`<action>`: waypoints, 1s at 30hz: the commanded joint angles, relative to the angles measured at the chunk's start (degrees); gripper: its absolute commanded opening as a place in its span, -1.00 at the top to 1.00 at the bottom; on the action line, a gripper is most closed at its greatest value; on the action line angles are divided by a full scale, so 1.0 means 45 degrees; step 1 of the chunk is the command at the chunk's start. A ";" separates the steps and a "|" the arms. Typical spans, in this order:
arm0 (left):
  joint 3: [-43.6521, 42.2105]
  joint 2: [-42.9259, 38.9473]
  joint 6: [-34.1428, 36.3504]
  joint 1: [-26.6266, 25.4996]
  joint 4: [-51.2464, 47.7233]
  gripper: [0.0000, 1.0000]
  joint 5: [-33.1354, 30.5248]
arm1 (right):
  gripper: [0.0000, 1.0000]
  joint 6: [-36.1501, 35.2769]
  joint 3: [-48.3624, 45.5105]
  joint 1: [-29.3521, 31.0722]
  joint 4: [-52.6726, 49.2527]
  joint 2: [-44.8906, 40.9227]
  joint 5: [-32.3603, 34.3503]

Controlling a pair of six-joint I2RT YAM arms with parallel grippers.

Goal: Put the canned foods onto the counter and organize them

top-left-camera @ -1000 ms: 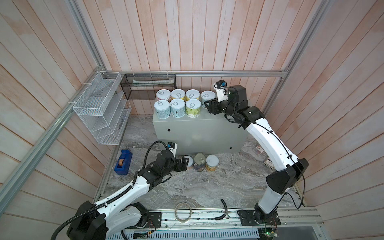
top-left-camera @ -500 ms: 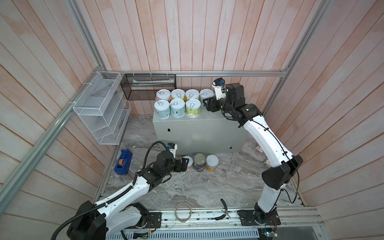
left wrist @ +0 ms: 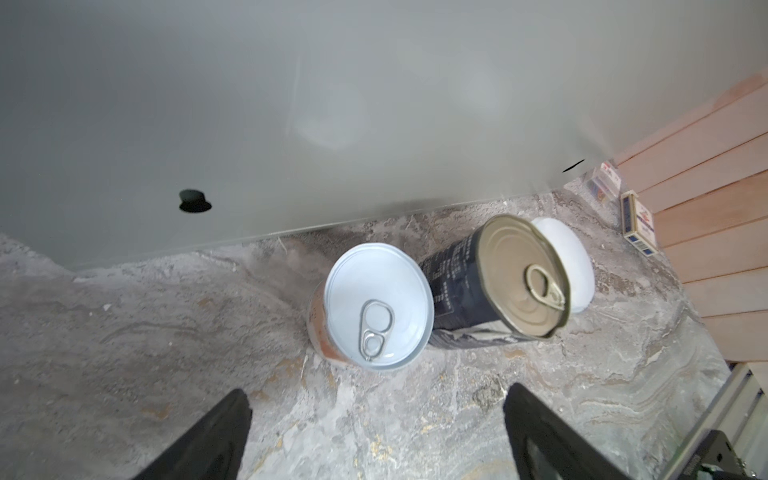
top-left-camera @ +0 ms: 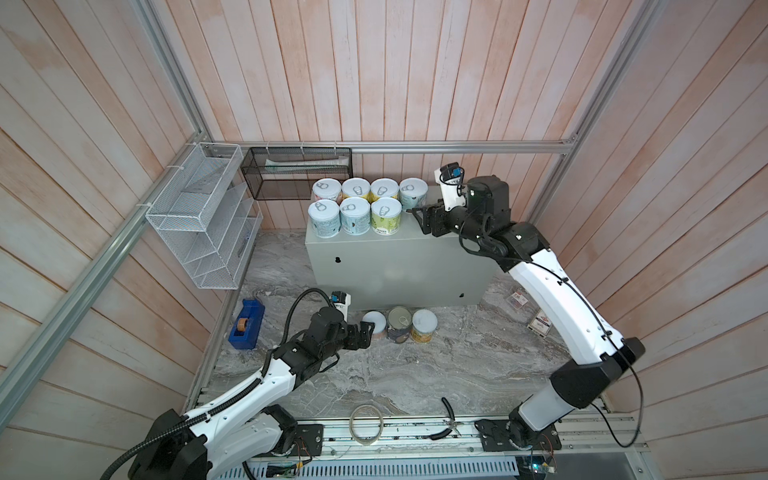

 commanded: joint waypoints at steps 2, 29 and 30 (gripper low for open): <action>-0.0401 -0.0553 -0.0246 -0.0028 -0.0394 -0.94 -0.0451 | -0.61 0.0110 -0.2044 0.1018 0.0201 -0.2031 0.1258; 0.0298 0.4561 -0.0554 -0.1593 0.3748 -0.96 -0.2355 | -0.67 0.1791 -0.8244 0.1668 0.0887 -0.5894 0.1371; 0.0414 0.4822 -0.0550 -0.1590 0.3875 -0.95 -0.2368 | -0.67 0.1792 -0.8266 0.1660 0.0918 -0.5876 0.1373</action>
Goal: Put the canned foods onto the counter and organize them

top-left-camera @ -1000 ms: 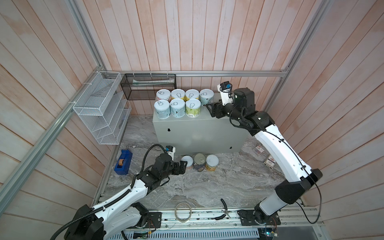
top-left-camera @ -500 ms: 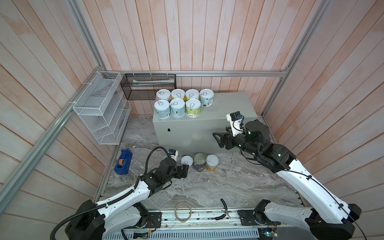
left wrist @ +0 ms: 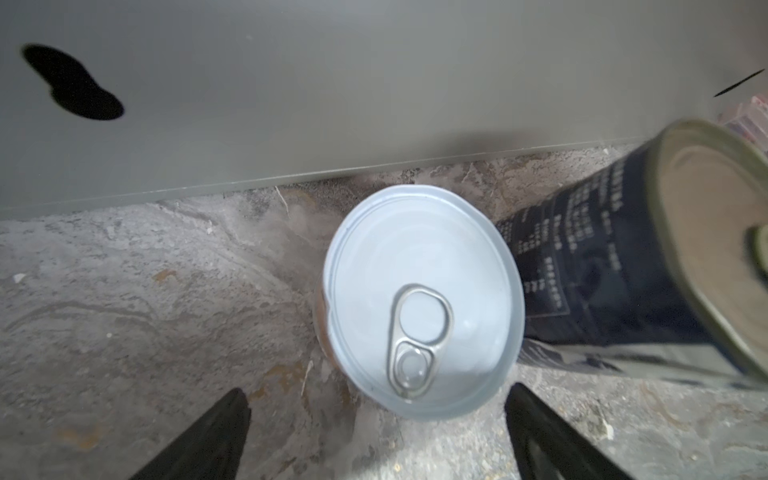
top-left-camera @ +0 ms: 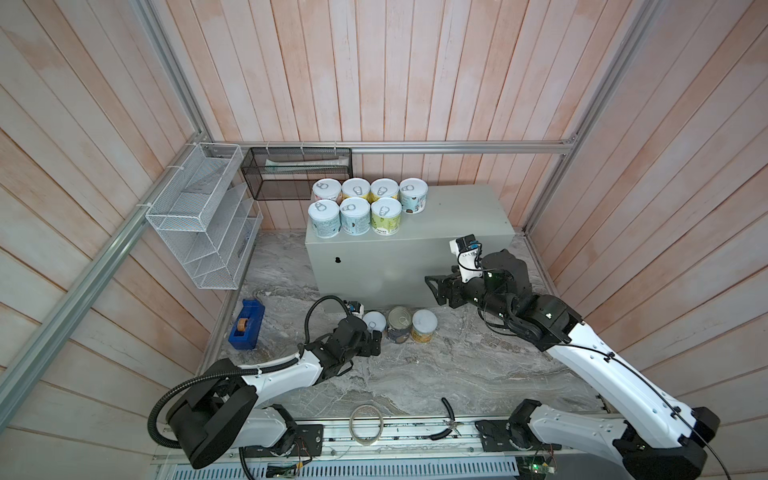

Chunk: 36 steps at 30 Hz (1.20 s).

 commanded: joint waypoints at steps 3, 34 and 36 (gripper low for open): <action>0.0906 0.1076 -0.0061 -0.0052 0.1154 -0.94 -0.0406 | -0.67 -0.0238 -0.0223 -0.0024 0.0440 0.0006 0.0252; 0.0908 0.2498 -0.0552 -0.0053 0.0912 -0.21 -0.2572 | -0.65 -0.0337 -0.0758 -0.0202 0.0979 -0.0109 0.0344; 0.0927 0.2449 -0.0532 -0.0059 0.0693 -0.08 -0.2562 | -0.65 -0.0298 -0.0794 -0.0202 0.1028 -0.0086 0.0320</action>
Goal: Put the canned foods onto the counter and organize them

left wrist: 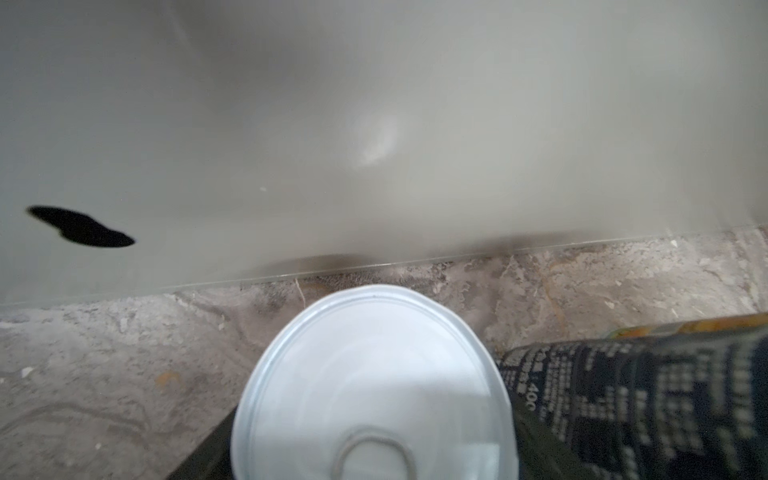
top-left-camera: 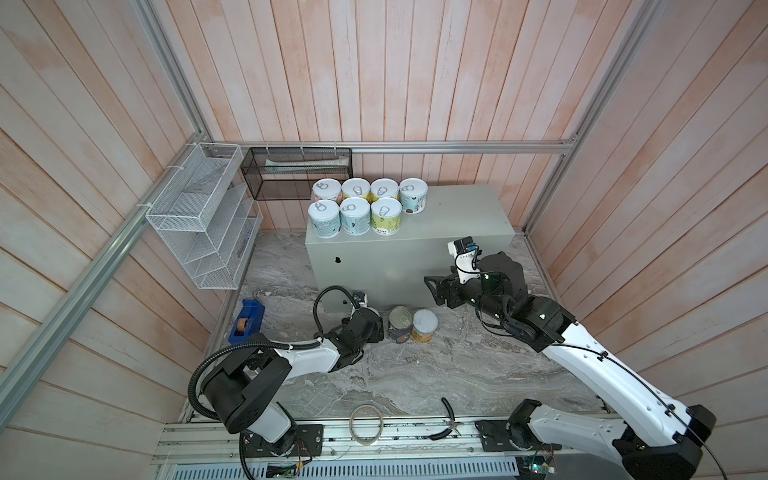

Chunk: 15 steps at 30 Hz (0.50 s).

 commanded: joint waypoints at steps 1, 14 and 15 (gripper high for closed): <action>-0.0347 -0.0113 -0.0182 -0.0012 -0.0908 0.01 -0.0270 | -0.65 0.0037 -0.0186 -0.0083 0.0324 -0.0098 0.0160; -0.1342 -0.3010 -0.0964 -0.0847 -0.4023 1.00 -0.0950 | -0.64 0.0216 -0.0441 -0.0139 0.0765 -0.0106 -0.0175; -0.1445 -0.3301 -0.1067 -0.0957 -0.4233 1.00 -0.1016 | -0.63 0.0223 -0.0460 -0.0139 0.0779 -0.0143 -0.0185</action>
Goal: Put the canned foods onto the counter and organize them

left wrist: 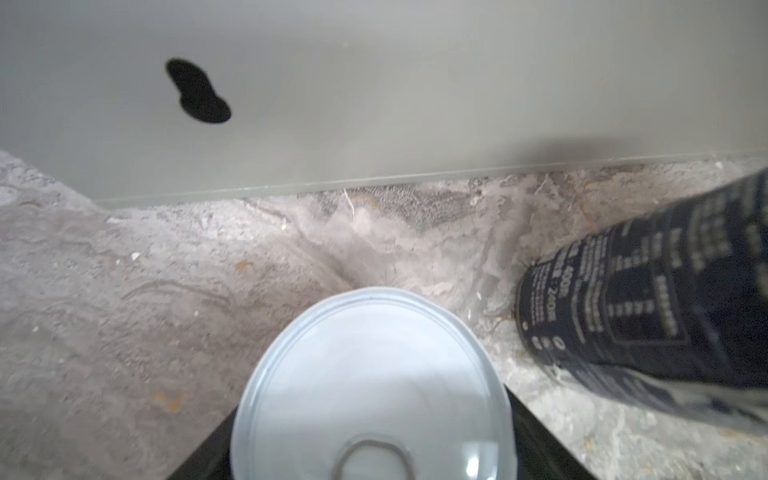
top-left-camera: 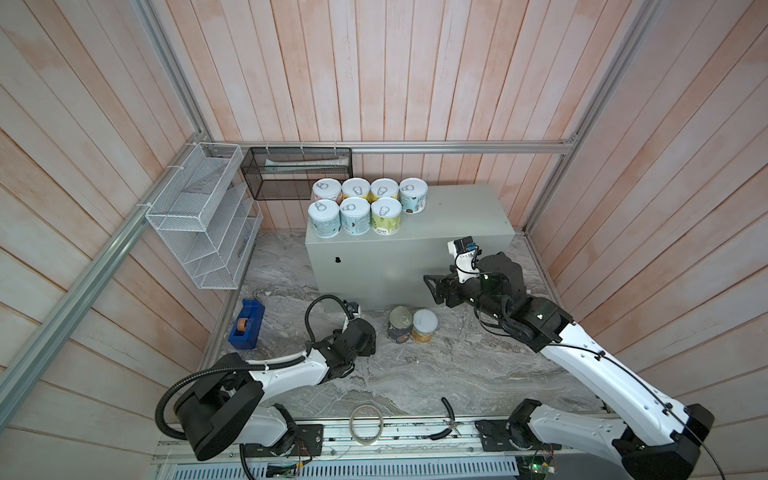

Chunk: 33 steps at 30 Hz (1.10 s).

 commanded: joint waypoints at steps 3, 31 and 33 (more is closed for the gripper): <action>-0.0383 -0.1328 -0.0732 -0.0464 -0.1670 1.00 -0.0632 | -0.63 0.0184 -0.0242 -0.0081 0.0205 -0.0217 -0.0257; 0.0014 -0.7117 -0.2730 -0.0323 -0.6648 -1.00 -0.1495 | -0.73 0.0095 -0.2081 0.3584 0.0971 0.0831 -0.2167; 0.0053 -0.8256 -0.3348 -0.0098 -0.7453 -1.00 -0.1489 | -0.75 -0.0119 -0.2252 0.4000 0.1320 0.1078 -0.2258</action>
